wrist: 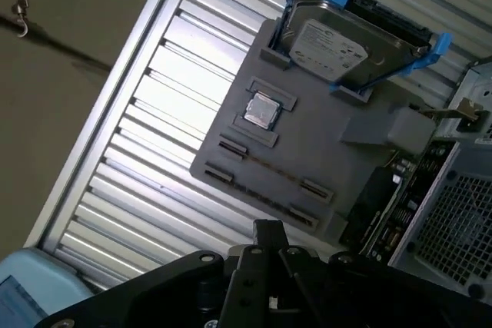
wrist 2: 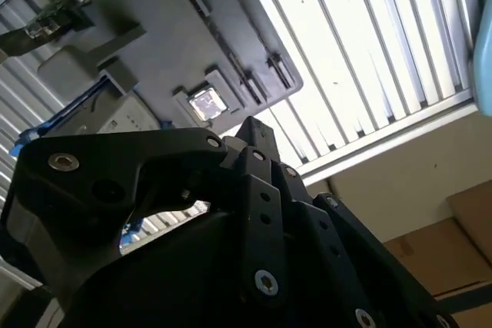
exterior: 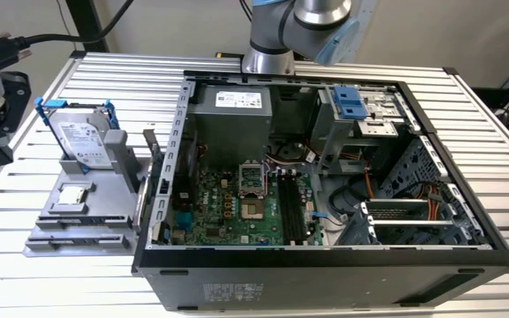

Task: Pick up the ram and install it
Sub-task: 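Pick up the ram and move it above insertion slot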

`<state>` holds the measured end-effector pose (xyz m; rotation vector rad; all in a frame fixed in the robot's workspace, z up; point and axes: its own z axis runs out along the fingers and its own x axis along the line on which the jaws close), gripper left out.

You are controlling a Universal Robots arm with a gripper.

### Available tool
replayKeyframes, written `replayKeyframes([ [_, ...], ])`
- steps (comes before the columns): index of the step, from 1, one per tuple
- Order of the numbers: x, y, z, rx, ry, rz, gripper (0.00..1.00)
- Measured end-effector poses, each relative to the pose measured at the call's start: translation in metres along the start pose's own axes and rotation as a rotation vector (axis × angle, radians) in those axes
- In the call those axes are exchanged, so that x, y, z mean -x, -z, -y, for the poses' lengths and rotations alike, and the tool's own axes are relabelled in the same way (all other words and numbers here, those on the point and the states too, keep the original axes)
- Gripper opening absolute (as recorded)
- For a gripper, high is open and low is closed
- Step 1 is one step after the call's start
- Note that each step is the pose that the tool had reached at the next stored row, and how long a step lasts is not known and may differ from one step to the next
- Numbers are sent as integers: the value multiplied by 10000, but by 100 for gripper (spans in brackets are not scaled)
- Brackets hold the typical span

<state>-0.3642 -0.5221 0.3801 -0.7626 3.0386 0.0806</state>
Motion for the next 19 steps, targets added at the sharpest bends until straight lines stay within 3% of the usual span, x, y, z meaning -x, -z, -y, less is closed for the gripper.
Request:
replayKeyframes([
  [19, 0, 0, 0, 50, 2499, -120, 0],
])
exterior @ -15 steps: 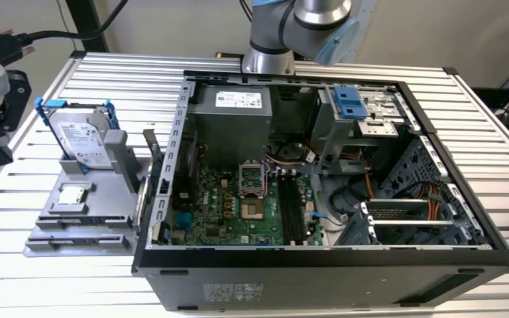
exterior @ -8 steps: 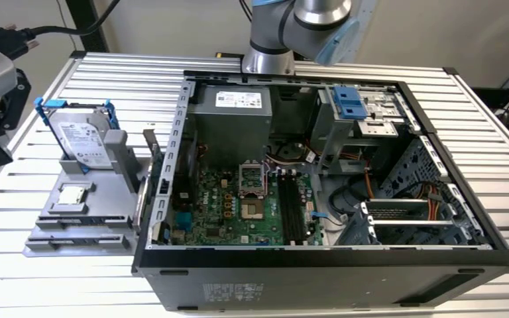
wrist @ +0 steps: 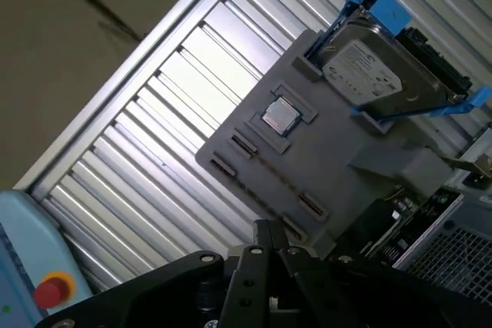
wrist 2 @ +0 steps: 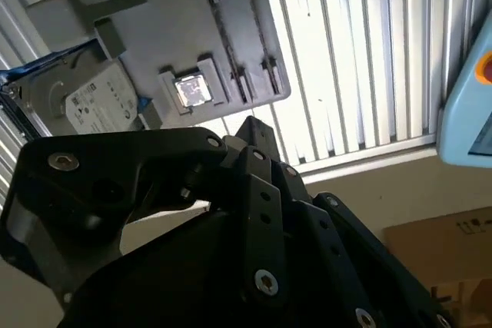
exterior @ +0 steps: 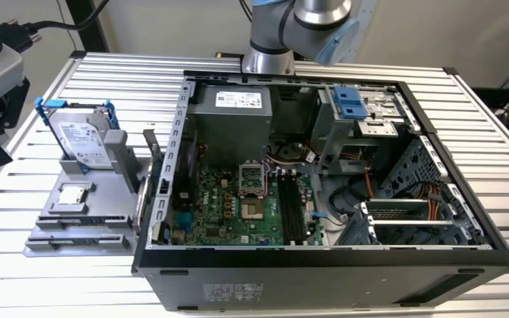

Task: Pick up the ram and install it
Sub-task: 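Pick up the ram and move it above insertion slot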

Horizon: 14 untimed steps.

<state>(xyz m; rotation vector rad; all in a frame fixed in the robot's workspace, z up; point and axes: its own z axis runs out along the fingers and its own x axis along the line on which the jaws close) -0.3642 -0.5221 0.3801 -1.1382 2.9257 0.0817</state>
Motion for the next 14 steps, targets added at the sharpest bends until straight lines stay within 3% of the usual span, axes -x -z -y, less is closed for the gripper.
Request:
replayKeyframes([
  [14, 0, 0, 0, 40, 2017, -97, 0],
])
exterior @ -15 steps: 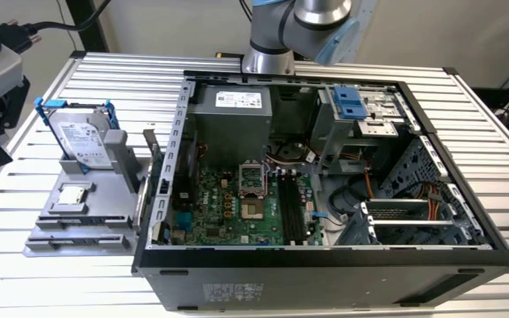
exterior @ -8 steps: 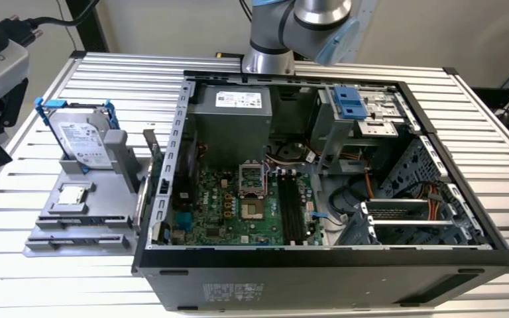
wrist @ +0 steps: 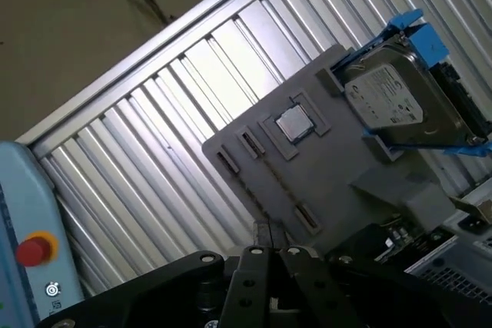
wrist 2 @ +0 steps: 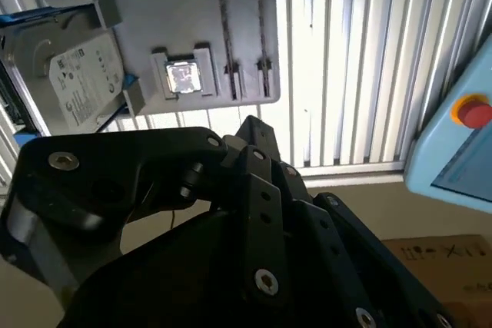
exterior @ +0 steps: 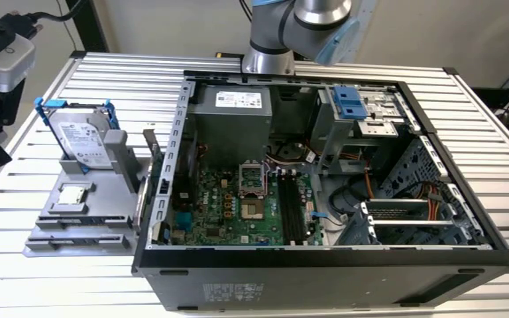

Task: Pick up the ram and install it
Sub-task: 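Pick up the ram and move it above insertion slot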

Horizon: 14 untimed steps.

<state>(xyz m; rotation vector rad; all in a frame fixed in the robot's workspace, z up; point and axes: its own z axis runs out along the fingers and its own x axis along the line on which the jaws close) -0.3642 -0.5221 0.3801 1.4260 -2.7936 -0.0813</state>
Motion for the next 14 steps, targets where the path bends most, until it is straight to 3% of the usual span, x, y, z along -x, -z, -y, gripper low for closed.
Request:
replayKeyframes([
  [10, 0, 0, 0, -4, 1044, -66, 0],
  [14, 0, 0, 0, -3, 1124, -69, 0],
])
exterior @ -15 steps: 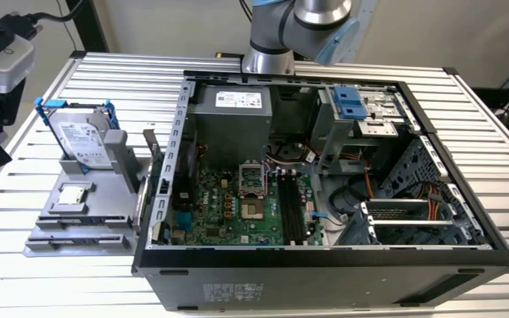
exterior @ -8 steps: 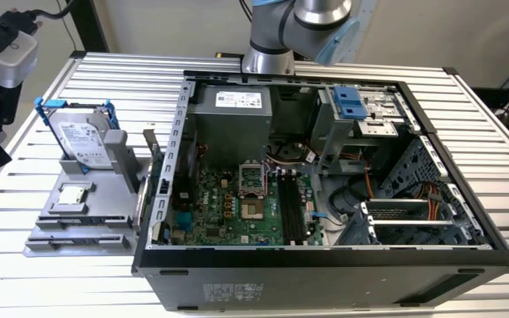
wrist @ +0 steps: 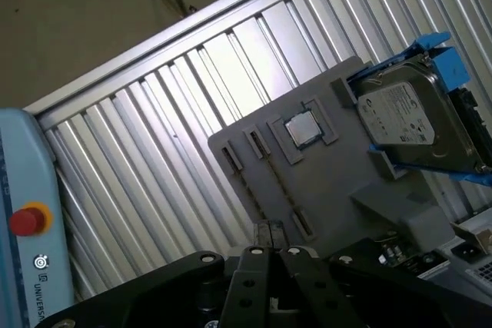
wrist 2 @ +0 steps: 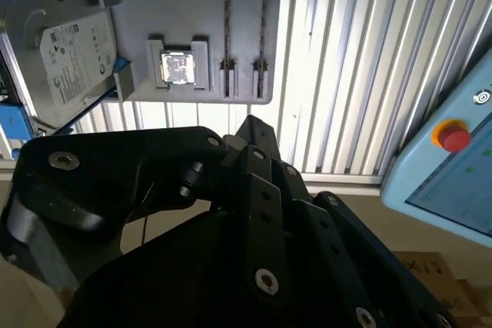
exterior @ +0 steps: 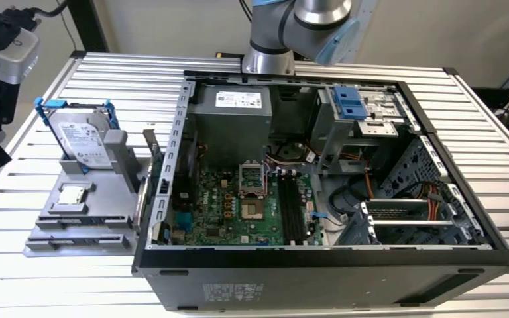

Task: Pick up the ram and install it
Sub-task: 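Pick up the ram and move it above insertion slot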

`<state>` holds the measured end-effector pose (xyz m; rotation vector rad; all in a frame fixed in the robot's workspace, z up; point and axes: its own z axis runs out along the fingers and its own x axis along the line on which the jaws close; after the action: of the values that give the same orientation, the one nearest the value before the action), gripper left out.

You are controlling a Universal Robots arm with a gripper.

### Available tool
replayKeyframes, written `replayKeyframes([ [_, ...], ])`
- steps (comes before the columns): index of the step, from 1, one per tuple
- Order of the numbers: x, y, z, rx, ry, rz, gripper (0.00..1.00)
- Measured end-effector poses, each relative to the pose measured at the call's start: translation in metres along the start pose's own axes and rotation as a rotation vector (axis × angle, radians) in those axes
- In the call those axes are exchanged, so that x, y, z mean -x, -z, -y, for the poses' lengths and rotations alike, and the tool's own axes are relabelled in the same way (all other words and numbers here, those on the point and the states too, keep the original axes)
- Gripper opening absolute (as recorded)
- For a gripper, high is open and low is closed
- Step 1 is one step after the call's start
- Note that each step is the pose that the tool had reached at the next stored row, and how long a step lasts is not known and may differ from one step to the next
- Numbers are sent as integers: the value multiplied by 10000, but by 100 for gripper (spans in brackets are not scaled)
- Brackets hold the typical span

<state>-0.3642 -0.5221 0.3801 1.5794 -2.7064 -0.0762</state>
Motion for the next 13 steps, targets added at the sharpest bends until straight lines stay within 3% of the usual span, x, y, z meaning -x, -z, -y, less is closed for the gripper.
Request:
replayKeyframes([
  [5, 0, 0, 0, 2, 114, -6, 0],
  [13, 0, 0, 0, -2, 876, -73, 0],
])
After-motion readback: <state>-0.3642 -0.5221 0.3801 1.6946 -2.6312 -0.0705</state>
